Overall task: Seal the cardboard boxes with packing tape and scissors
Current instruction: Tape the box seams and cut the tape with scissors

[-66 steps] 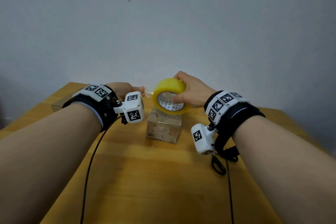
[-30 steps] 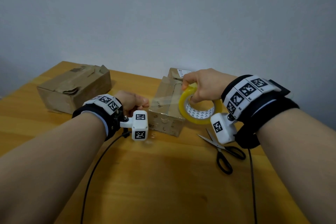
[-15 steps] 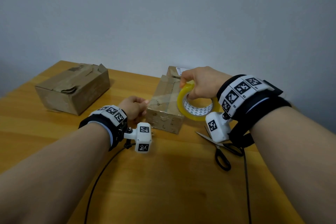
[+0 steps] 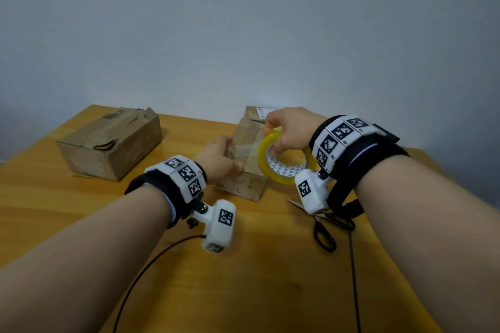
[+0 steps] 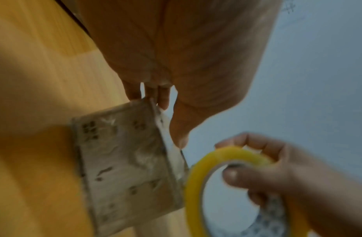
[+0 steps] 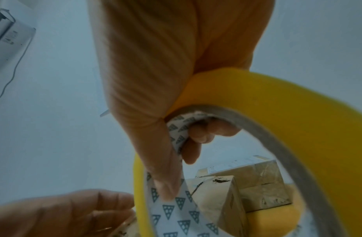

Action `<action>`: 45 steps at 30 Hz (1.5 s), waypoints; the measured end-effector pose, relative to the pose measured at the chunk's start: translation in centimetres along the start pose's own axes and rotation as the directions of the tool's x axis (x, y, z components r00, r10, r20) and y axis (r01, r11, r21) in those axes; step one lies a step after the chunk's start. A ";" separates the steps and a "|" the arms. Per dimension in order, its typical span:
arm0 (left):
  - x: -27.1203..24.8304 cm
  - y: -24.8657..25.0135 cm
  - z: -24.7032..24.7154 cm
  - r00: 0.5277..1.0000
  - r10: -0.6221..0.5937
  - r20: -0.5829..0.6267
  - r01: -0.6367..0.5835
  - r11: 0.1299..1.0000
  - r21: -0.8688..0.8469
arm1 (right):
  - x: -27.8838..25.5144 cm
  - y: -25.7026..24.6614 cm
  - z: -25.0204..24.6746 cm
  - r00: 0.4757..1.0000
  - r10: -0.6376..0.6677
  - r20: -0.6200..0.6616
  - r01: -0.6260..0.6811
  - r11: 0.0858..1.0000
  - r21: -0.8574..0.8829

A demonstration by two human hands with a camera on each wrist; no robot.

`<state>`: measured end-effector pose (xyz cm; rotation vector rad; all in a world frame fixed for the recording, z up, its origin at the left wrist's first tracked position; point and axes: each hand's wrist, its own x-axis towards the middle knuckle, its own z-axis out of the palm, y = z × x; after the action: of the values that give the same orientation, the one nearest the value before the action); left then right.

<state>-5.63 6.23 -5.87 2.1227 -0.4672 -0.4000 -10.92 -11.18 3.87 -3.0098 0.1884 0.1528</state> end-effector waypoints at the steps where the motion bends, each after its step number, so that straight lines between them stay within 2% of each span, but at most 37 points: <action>1: 0.0 -0.2 0.5 1.000 0.000 -0.009 0.000 1.000 0.005 | 0.0 -0.1 0.0 1.000 0.007 0.010 -0.007 1.000 -0.004; 4: 0.1 -0.8 1.0 1.000 -0.020 0.017 0.020 1.000 -0.020 | -0.3 0.1 -0.2 0.999 0.012 0.031 -0.013 0.999 0.050; 9: 1.5 -1.5 -0.2 0.996 -0.080 0.045 0.084 0.992 -0.099 | -0.8 1.1 -0.8 0.999 -0.028 -0.018 0.031 0.985 0.167; 12: 2.9 -2.2 -0.4 0.991 -0.110 0.078 0.124 0.972 -0.199 | -0.8 1.3 -0.5 1.000 -0.006 -0.001 0.006 0.979 0.203; 18: 3.9 -1.9 -0.3 0.981 -0.106 0.163 0.154 0.937 -0.314 | -1.2 1.5 -0.5 0.997 -0.036 0.070 0.024 0.986 0.165; 23: 4.6 -2.0 -0.3 0.977 -0.075 0.200 0.141 0.929 -0.341 | -1.8 1.8 -0.3 0.980 -0.054 0.192 0.035 0.994 0.105; 28: 4.5 -2.4 0.0 0.988 -0.009 0.154 0.047 0.967 -0.250 | -2.0 2.0 1.0 0.969 -0.025 0.244 0.007 0.997 0.075; 33: 3.4 -2.4 0.5 0.986 0.087 0.139 -0.090 0.996 0.009 | -2.5 2.6 2.0 0.968 0.005 0.249 -0.049 0.984 0.173; 36: 2.5 -2.0 0.9 0.979 0.161 0.127 -0.189 0.947 0.258 | -2.6 2.7 2.3 0.977 0.044 0.210 -0.082 0.981 0.175; 38: 2.4 -1.8 0.9 0.976 0.165 0.143 -0.208 0.901 0.380 | -2.8 2.5 2.4 0.979 0.060 0.196 -0.098 0.977 0.191; 41: 2.5 -0.3 0.7 0.969 0.195 0.149 -0.245 0.776 0.582 | -3.1 2.4 2.3 0.983 0.067 0.170 -0.104 0.969 0.222; 43: 2.0 1.1 1.4 0.958 0.243 0.155 -0.285 0.720 0.632 | -3.3 2.3 2.4 0.987 0.064 0.145 -0.097 0.967 0.234; 45: 0.9 2.4 2.6 0.956 0.249 0.154 -0.292 0.778 0.556 | -3.4 2.4 2.7 0.989 0.063 0.134 -0.095 0.965 0.245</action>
<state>-6.37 2.73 -5.39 2.5714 -1.0335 -0.1749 -14.84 -12.79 1.34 -2.7314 0.2927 0.3008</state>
